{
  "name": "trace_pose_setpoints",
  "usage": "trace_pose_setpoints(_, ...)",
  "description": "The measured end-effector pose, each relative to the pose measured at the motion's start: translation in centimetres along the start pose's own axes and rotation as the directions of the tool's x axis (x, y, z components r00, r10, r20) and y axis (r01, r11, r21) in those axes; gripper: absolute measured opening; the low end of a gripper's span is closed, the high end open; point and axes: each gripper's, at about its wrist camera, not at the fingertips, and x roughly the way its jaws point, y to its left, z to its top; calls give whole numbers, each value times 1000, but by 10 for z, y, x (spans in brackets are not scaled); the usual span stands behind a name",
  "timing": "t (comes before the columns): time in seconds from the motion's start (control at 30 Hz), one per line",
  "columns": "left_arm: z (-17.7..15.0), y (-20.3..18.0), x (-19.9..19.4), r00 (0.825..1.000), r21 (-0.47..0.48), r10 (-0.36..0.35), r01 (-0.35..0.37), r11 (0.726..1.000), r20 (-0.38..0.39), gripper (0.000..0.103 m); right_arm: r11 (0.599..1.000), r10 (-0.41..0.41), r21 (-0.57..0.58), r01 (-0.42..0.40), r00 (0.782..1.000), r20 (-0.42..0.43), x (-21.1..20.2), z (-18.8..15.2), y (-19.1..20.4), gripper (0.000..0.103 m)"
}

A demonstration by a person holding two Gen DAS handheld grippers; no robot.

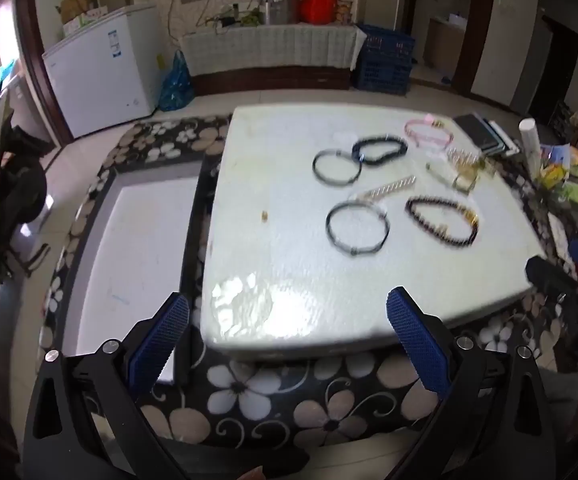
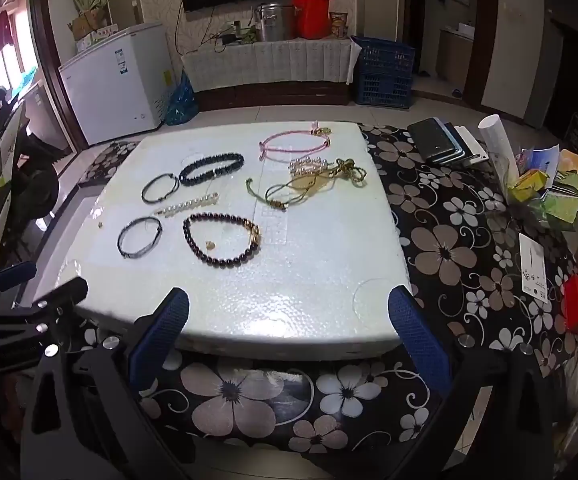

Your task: Organize jewelry

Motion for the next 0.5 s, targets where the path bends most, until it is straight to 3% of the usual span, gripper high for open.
trace_pose_setpoints(0.2,-15,-8,-7,1000,20,12,-12,1000,15,100,999,23,45,-24,1000,13,-14,16,-9,99)
trace_pose_setpoints(0.27,34,-12,-13,998,15,5,-4,1000,-66,101,999,29,32,-29,1000,8,-15,18,-5,99)
trace_pose_setpoints(0.5,45,-22,-12,994,28,7,-3,1000,-111,101,1000,-8,22,8,1000,-19,-16,20,-4,99)
